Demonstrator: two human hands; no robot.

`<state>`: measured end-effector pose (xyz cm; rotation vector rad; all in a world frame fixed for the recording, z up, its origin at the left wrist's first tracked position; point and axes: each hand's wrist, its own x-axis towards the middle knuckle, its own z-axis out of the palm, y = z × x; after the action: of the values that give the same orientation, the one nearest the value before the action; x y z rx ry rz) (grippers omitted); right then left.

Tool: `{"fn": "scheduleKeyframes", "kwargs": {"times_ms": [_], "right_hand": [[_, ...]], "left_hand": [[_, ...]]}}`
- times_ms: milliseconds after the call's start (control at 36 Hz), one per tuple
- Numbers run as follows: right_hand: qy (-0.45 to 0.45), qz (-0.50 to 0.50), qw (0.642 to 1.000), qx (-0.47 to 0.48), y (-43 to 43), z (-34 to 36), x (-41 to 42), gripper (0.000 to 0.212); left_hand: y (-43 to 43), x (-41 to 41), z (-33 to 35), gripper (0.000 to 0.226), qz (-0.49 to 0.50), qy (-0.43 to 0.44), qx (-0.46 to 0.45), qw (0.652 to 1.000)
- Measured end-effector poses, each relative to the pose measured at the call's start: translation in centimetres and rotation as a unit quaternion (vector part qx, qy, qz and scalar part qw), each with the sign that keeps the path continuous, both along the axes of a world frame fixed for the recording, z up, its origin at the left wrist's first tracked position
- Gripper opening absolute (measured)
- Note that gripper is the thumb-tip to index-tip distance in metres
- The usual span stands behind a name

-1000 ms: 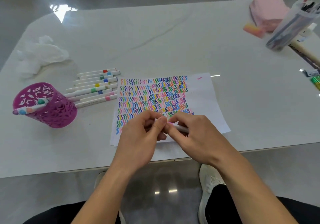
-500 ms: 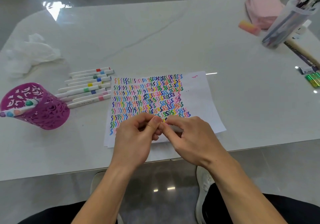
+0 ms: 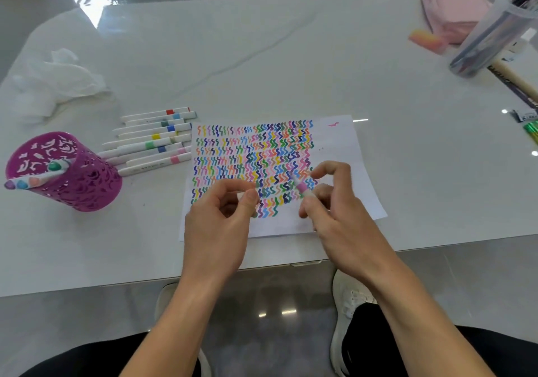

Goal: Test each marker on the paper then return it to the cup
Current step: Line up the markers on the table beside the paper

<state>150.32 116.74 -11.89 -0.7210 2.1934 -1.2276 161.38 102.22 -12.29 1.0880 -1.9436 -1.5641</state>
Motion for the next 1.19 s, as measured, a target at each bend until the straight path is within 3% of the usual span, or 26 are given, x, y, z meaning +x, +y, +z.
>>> {"fn": "scheduleKeyframes", "kwargs": {"times_ms": [111,278,444,556,639,722,833,1194], "right_hand": [[-0.033,-0.028,0.998,-0.053,0.0,-0.2,-0.1,0.02],[-0.169,-0.063,0.974,-0.138,-0.5,-0.3,0.1,0.027],[-0.113,-0.061,0.983,-0.13,-0.6,-1.1,0.6,0.029],[-0.085,-0.094,0.984,-0.126,-0.7,-1.5,1.1,0.007],[-0.07,-0.112,0.984,-0.12,-0.7,-2.2,1.3,0.019],[-0.086,-0.102,0.984,-0.121,-1.0,-2.5,1.5,0.01],[-0.099,-0.109,0.981,-0.126,-1.0,-2.7,1.7,0.023],[-0.089,-0.144,0.981,-0.098,-1.2,-3.0,1.8,0.03]], "left_hand": [[0.2,0.3,-0.2,0.008,-0.013,-0.039,-0.073,0.997],[0.3,0.8,-0.7,0.007,-0.05,-0.102,-0.183,0.977],[0.2,1.1,-1.2,0.008,-0.063,-0.107,-0.227,0.966],[0.1,1.0,-1.5,0.008,-0.068,-0.123,-0.246,0.959],[0.2,0.8,-1.7,0.008,-0.073,-0.135,-0.257,0.954],[0.3,0.7,-2.0,0.008,-0.074,-0.142,-0.255,0.954],[0.4,0.7,-2.1,0.011,-0.072,-0.146,-0.253,0.954],[0.7,0.4,-1.9,0.015,-0.068,-0.162,-0.236,0.956]]}}
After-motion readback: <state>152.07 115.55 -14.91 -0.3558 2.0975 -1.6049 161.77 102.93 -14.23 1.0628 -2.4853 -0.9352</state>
